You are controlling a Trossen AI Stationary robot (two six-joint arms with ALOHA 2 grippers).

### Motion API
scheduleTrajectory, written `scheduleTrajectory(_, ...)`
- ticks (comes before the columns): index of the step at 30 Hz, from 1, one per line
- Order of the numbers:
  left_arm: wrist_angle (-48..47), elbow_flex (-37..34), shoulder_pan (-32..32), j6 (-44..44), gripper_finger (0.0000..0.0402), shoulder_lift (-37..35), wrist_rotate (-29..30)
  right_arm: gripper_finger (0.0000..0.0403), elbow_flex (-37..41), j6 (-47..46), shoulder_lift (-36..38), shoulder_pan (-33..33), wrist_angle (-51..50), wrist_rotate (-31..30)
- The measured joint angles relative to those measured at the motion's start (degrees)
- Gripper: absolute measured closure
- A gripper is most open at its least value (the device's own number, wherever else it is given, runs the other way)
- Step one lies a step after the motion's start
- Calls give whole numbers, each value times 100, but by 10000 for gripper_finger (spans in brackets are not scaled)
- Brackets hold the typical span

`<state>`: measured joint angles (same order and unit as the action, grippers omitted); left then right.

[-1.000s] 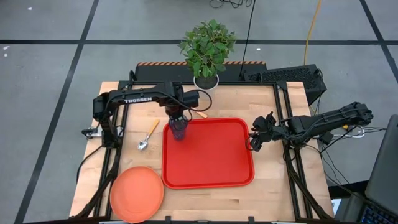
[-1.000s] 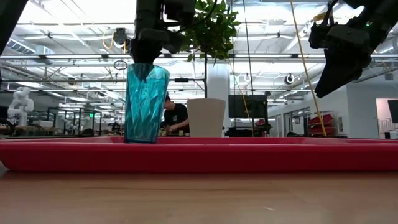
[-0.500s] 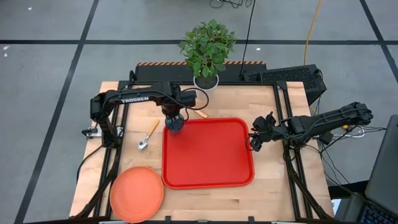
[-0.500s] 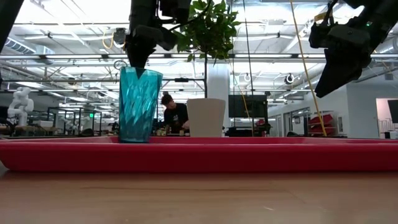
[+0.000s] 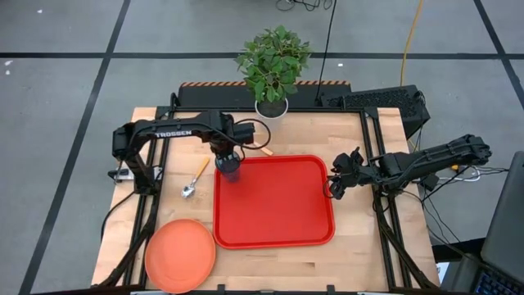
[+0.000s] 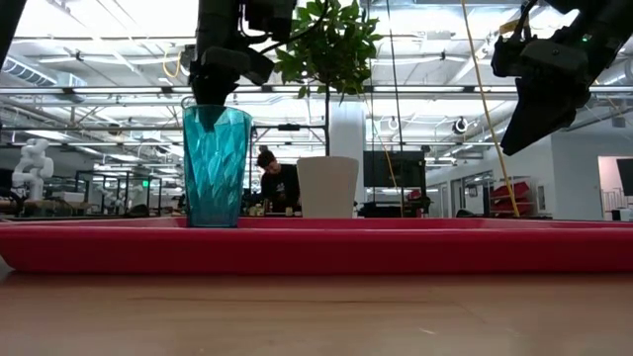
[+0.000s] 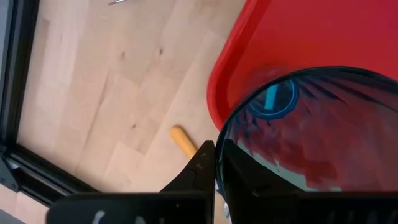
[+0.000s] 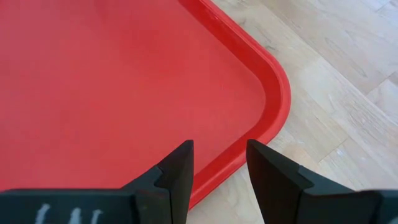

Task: Pick and place plate/cup/fork/spoon on tray
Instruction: Put the blue cup on the top left of the red tray

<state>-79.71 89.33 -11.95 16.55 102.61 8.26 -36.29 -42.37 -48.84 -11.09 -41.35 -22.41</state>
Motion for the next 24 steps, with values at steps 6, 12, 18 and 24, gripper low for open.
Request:
scheduleTrajectory(6, 18, 13, 1, -5, 393, -72, -14, 261, -2, 7, -2, 0, 1, 0)
scheduleTrajectory(12, 32, -1, 3, 153, 367, -146, -46, 261, -2, 15, 0, 1, 29, 0)
scheduleTrajectory(18, 53, -27, 25, 202, 341, -119, -137, 261, -2, 11, 0, 2, 42, 0)
scheduleTrajectory(24, 32, -20, 25, 177, 329, -123, -267, 261, -2, 4, -2, 0, 82, 1)
